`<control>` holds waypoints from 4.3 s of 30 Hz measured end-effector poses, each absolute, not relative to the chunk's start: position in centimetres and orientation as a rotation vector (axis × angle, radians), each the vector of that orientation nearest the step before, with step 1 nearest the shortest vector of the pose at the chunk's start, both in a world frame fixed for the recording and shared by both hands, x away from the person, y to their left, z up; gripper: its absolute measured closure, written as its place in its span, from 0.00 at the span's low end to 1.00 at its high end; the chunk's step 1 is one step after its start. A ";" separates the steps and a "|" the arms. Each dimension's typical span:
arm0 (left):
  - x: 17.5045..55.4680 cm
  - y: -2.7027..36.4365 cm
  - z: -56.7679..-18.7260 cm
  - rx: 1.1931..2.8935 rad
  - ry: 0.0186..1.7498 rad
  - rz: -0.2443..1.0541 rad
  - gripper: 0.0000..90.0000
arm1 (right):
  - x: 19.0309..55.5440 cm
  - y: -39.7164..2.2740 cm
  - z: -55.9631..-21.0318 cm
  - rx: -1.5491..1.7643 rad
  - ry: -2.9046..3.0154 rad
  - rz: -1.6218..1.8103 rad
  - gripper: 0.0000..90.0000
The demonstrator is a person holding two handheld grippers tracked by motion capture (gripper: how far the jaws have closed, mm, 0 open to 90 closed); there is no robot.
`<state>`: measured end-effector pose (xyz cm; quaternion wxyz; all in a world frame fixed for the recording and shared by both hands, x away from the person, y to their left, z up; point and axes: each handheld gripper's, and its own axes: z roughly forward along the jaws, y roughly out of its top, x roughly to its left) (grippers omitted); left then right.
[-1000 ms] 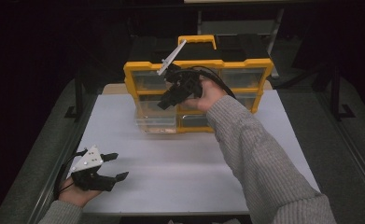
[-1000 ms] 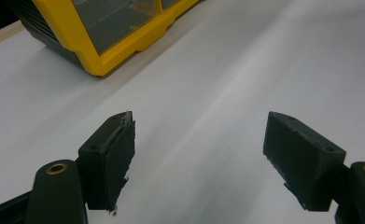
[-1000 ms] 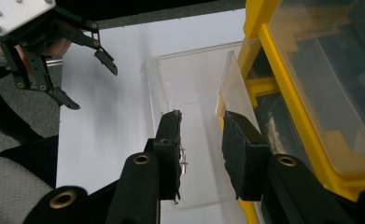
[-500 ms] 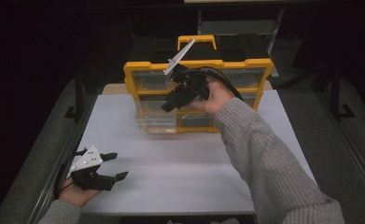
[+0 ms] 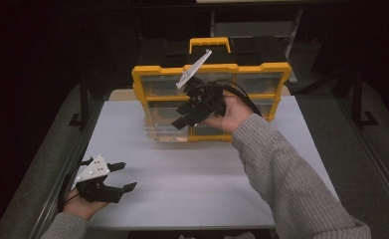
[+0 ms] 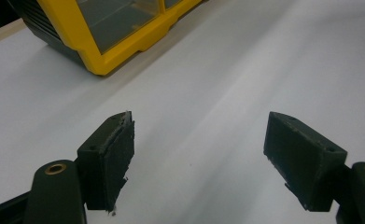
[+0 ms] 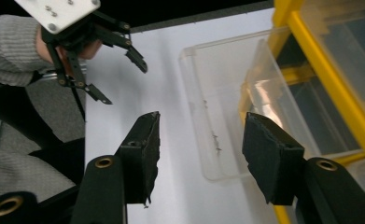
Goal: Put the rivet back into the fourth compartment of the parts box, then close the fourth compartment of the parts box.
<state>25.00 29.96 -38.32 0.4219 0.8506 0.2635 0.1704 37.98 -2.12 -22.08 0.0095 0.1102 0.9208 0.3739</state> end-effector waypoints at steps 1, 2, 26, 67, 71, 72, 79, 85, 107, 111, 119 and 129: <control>25.0 30.0 -38.3 2.132 0.659 0.428 0.27 | 37.8 -2.1 -22.1 0.334 2.875 1.164 0.50; 25.0 30.0 -38.3 2.131 0.659 0.429 0.27 | 37.5 -2.0 -22.2 0.332 2.874 1.159 0.50; 24.9 30.0 -38.3 2.129 0.659 0.429 0.27 | 33.9 -0.3 -26.4 0.244 2.961 1.171 0.56; 24.8 29.9 -38.4 2.132 0.684 0.430 0.23 | 36.1 2.3 -27.2 0.295 2.970 0.991 0.99; 24.8 29.9 -38.4 2.126 0.691 0.428 0.23 | 36.4 2.3 -27.0 0.307 2.964 0.995 0.99; 24.8 29.9 -38.4 2.128 0.691 0.428 0.23 | 36.4 2.3 -27.0 0.303 2.964 0.996 0.99; 24.8 30.0 -38.3 2.131 0.693 0.430 0.23 | 36.5 2.3 -26.9 0.307 2.961 0.987 0.99; 24.8 30.0 -38.4 2.128 0.694 0.430 0.23 | 36.9 2.4 -26.5 0.315 2.946 0.967 0.99; 24.7 30.0 -38.3 2.131 0.695 0.432 0.23 | 37.7 2.5 -26.2 0.319 2.930 0.966 0.99; 24.6 30.1 -38.3 2.130 0.695 0.433 0.23 | 37.8 2.6 -25.9 0.318 2.923 0.965 0.99; 24.6 30.0 -38.3 2.130 0.696 0.433 0.23 | 37.7 2.7 -25.9 0.306 2.915 0.947 0.99; 24.5 30.1 -38.3 2.128 0.708 0.429 0.23 | 36.9 3.2 -26.0 0.278 2.881 0.871 0.99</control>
